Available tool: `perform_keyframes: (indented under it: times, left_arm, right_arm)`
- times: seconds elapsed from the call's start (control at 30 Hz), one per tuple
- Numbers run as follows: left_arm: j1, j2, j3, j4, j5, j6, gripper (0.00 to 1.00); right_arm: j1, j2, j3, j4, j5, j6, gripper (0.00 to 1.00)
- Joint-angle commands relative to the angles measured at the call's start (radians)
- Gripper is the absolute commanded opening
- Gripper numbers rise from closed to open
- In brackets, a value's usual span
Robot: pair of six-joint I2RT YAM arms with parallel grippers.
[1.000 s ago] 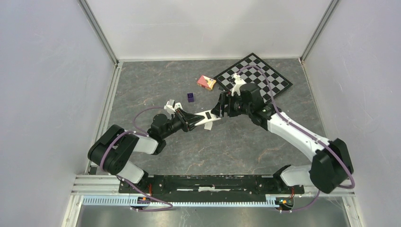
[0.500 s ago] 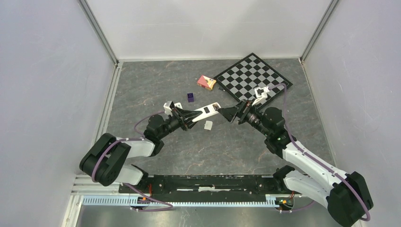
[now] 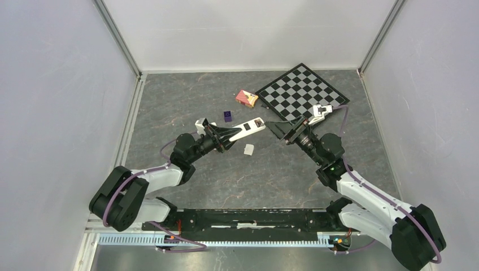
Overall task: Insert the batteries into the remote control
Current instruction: Load the battery into the remote control.
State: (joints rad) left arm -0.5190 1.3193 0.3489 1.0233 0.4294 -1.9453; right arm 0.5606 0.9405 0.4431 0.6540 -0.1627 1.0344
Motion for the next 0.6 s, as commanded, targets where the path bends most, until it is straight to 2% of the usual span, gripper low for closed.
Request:
perform_keyframes:
  times: [0.0, 0.2, 0.37, 0.57]
  left_arm:
    - [-0.005, -0.038, 0.044, -0.011, 0.009, 0.006, 0.02]
    - [-0.006, -0.035, 0.042, -0.005, 0.008, 0.017, 0.02]
    - [-0.006, -0.032, 0.041, 0.001, 0.005, 0.015, 0.02]
    - [-0.007, -0.032, 0.051, -0.006, 0.005, 0.023, 0.02]
  right_arm:
    - [-0.004, 0.022, -0.023, 0.062, 0.041, 0.078, 0.80]
    - [-0.004, 0.097, -0.029, 0.193, -0.004, 0.144, 0.76]
    - [-0.004, 0.133, -0.009, 0.185, -0.009, 0.154, 0.73]
    - [-0.004, 0.154, -0.004, 0.184, 0.001, 0.166, 0.65]
